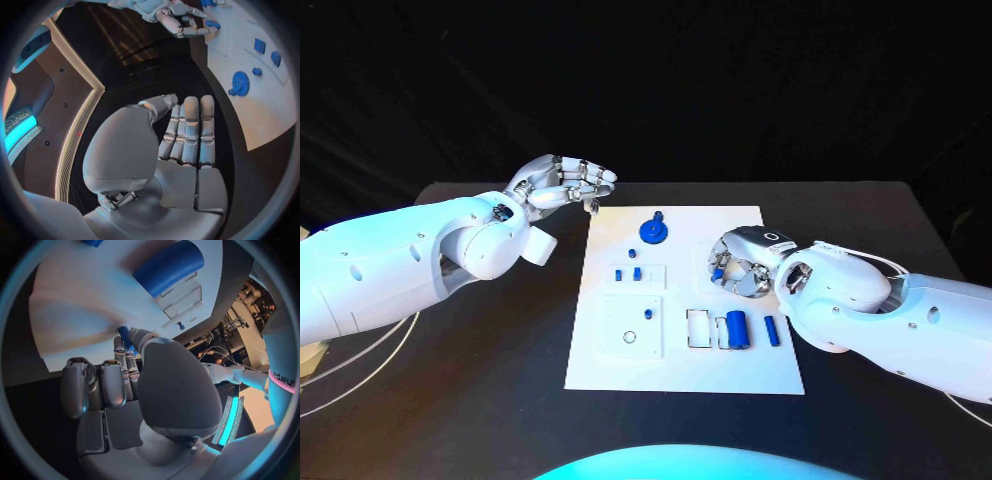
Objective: Assemble the parts on the task board
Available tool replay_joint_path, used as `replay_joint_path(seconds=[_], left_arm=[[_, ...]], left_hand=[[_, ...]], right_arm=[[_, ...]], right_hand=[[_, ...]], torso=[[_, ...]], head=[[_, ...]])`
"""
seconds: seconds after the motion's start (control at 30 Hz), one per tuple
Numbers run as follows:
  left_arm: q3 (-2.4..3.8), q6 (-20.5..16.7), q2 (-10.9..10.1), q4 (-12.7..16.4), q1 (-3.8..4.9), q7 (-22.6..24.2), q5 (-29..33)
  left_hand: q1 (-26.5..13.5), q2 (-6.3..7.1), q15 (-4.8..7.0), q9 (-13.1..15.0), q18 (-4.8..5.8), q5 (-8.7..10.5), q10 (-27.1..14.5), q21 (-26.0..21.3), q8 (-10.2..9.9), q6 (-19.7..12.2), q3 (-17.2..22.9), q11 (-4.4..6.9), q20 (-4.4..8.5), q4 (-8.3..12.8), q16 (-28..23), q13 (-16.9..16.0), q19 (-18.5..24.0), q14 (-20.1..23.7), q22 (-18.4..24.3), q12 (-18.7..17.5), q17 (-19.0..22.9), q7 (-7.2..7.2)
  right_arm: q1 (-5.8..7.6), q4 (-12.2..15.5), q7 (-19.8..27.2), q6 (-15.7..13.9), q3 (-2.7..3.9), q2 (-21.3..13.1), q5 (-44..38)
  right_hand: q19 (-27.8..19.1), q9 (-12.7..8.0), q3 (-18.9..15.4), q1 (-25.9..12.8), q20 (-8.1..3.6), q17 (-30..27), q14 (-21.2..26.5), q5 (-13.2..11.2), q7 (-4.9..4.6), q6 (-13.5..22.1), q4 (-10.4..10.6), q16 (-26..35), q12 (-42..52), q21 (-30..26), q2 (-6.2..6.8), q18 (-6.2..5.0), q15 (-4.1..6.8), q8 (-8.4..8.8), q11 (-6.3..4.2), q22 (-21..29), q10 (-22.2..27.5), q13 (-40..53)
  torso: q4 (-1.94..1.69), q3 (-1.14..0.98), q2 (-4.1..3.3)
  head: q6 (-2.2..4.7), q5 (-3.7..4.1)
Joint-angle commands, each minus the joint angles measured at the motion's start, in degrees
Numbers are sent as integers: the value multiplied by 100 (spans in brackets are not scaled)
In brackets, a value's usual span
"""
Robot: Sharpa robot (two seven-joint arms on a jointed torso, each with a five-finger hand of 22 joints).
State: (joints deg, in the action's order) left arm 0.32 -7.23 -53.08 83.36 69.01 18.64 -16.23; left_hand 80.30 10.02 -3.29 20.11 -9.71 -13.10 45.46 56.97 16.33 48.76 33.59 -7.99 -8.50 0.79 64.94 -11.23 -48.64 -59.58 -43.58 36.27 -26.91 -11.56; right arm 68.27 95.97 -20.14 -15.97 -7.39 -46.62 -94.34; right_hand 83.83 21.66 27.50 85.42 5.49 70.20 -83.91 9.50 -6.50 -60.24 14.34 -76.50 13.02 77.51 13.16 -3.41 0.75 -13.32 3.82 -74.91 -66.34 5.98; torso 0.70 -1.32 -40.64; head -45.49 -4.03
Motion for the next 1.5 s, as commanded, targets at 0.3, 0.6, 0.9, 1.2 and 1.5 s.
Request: replay_joint_path(seconds=[0.3, 0.6, 0.9, 1.2, 1.5], left_arm=[[3, 86, 5, 10, 3, 29, -9], [3, 96, 11, -7, 3, 29, -9], [3, 96, 18, -15, 3, 29, -9], [3, 105, 42, -28, 2, 31, -9], [1, 124, 81, -52, 2, 31, -9]], left_hand=[[-11, -55, -18, 6, -88, -16, -20, -26, 21, -32, -29, 0, -33, -3, 30, 5, 21, 39, 8, 35, -5, 7], [-14, -64, -18, 7, -89, -17, -25, -27, 27, -34, -29, 0, -35, -1, 36, 8, 24, 43, 9, 40, -6, 7], [-11, -68, -18, 8, -89, -18, -27, -26, 33, -30, -27, 1, -34, 4, 38, 9, 24, 45, 8, 43, -7, 8], [-11, -68, -18, 8, -89, -18, -27, -26, 33, -30, -27, 1, -34, 4, 38, 9, 24, 45, 8, 43, -7, 8], [-11, -68, -18, 8, -89, -18, -27, -26, 33, -30, -27, 1, -34, 4, 38, 9, 24, 45, 8, 43, -7, 8]], right_arm=[[-17, 33, -49, -541, -3, -18, 36], [-4, 237, -104, -550, 7, -168, 368], [46, 763, -71, -512, 21, -270, 654], [23, 1119, 25, -552, 21, 19, 533], [-131, 1176, 178, -613, 11, 545, 407]], right_hand=[[262, 188, 93, -23, -128, 45, -225, 52, 89, -191, -151, -59, 67, 190, -266, 135, 123, -189, -165, -1240, -447, 155], [265, 229, 103, -22, -140, 49, -227, 51, 95, -197, -195, -63, 54, 200, -281, 137, 134, -222, -177, -1242, -482, 171], [264, 236, 107, -20, -143, 52, -228, 48, 93, -194, -206, -65, 47, 197, -281, 136, 135, -226, -177, -1241, -483, 172], [259, 247, 113, -20, -145, 40, -225, 47, 88, -183, -221, -57, 32, 185, -279, 134, 135, -229, -174, -1238, -477, 174], [256, 261, 125, -16, -147, 45, -226, 52, 80, -170, -246, -61, 15, 175, -281, 132, 134, -233, -171, -1235, -475, 178]], torso=[[-2, 3, 2], [-1, 2, 8], [5, -1, 3], [8, -2, 9], [-1, 1, 1]], head=[[-5, 11], [-5, -8], [-1, -51], [-37, -134], [-21, -187]])
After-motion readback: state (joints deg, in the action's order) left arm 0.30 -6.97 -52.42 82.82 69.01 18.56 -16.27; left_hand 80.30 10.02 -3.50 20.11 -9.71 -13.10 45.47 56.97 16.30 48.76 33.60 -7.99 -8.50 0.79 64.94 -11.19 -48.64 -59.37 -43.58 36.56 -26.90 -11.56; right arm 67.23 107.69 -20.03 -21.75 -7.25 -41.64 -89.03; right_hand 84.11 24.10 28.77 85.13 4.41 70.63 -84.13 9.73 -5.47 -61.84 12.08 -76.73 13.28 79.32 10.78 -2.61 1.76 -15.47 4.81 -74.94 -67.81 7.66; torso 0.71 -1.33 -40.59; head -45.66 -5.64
